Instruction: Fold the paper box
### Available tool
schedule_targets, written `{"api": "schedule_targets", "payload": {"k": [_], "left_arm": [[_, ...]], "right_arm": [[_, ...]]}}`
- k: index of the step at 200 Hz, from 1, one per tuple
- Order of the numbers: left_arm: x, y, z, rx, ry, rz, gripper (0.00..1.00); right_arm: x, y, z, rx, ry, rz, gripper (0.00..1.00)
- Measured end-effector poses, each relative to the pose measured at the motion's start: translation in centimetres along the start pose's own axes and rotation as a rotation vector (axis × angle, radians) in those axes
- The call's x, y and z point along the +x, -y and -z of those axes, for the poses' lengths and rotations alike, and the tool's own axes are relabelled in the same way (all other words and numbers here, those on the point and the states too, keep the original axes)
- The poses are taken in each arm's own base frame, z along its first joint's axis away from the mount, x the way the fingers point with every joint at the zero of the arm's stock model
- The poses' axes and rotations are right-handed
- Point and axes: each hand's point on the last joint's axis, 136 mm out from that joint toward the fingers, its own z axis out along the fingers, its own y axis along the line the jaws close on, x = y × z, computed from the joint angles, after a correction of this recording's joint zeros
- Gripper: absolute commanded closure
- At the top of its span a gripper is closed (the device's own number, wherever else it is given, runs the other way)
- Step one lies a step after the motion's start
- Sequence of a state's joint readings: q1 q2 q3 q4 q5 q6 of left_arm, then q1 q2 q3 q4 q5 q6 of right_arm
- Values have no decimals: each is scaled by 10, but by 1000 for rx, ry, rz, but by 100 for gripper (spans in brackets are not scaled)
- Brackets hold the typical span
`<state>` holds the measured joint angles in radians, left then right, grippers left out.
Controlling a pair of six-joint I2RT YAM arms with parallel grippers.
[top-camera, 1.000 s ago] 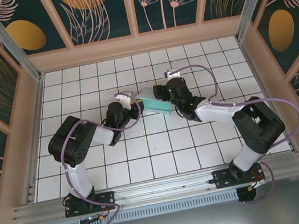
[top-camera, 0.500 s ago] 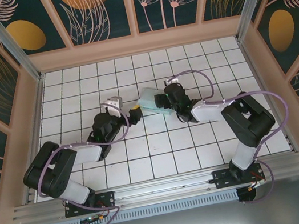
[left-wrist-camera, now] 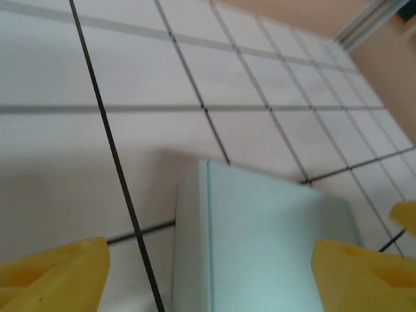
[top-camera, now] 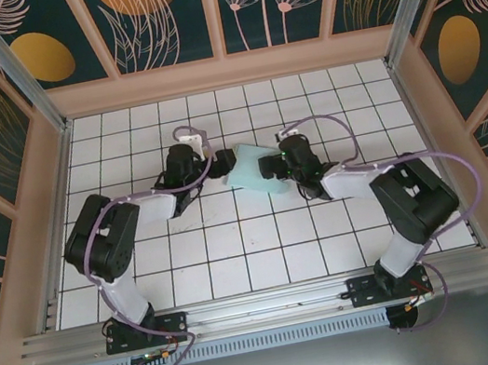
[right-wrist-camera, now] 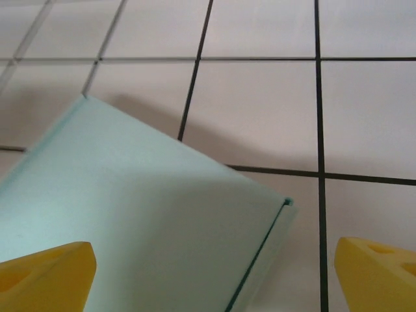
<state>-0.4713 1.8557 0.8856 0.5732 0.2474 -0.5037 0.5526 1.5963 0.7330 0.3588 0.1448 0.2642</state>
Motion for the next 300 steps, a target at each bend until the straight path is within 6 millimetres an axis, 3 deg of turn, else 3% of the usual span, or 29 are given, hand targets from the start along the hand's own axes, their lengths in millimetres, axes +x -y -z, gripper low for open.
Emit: {"api": "schedule_targets", "payload": {"k": [23,43,70,95,130,154,170,211,241,271,300], "left_arm": [[23,-5,-8,5,-93,34,44],[34,-3,-10,33,-138,66,54],[43,12,-10,124,-181,135,55],[54,28,-6,205,-213,190,51],[70,37,1,221,-248,212,34],[60,31,4,163,-221,183,23],[47,27,-1,121,-206,162,22],[12,35,-26,108,-185,103,44],[25,26,-34,117,-241,120,52],[41,5,-37,105,-305,169,57],[36,4,-38,137,-312,177,66]], "right_arm": [[-8,8,13,-73,42,-115,5],[-1,14,14,-101,26,-184,5],[7,12,14,-143,-11,-233,5],[15,12,10,-155,-43,-254,3],[19,15,8,-145,-57,-275,1],[20,20,8,-123,-62,-307,1],[20,25,9,-110,-66,-337,1],[14,33,14,-111,-56,-419,5],[20,34,16,-131,-77,-455,6],[31,32,18,-148,-110,-462,6],[36,32,19,-158,-127,-474,7]]}}
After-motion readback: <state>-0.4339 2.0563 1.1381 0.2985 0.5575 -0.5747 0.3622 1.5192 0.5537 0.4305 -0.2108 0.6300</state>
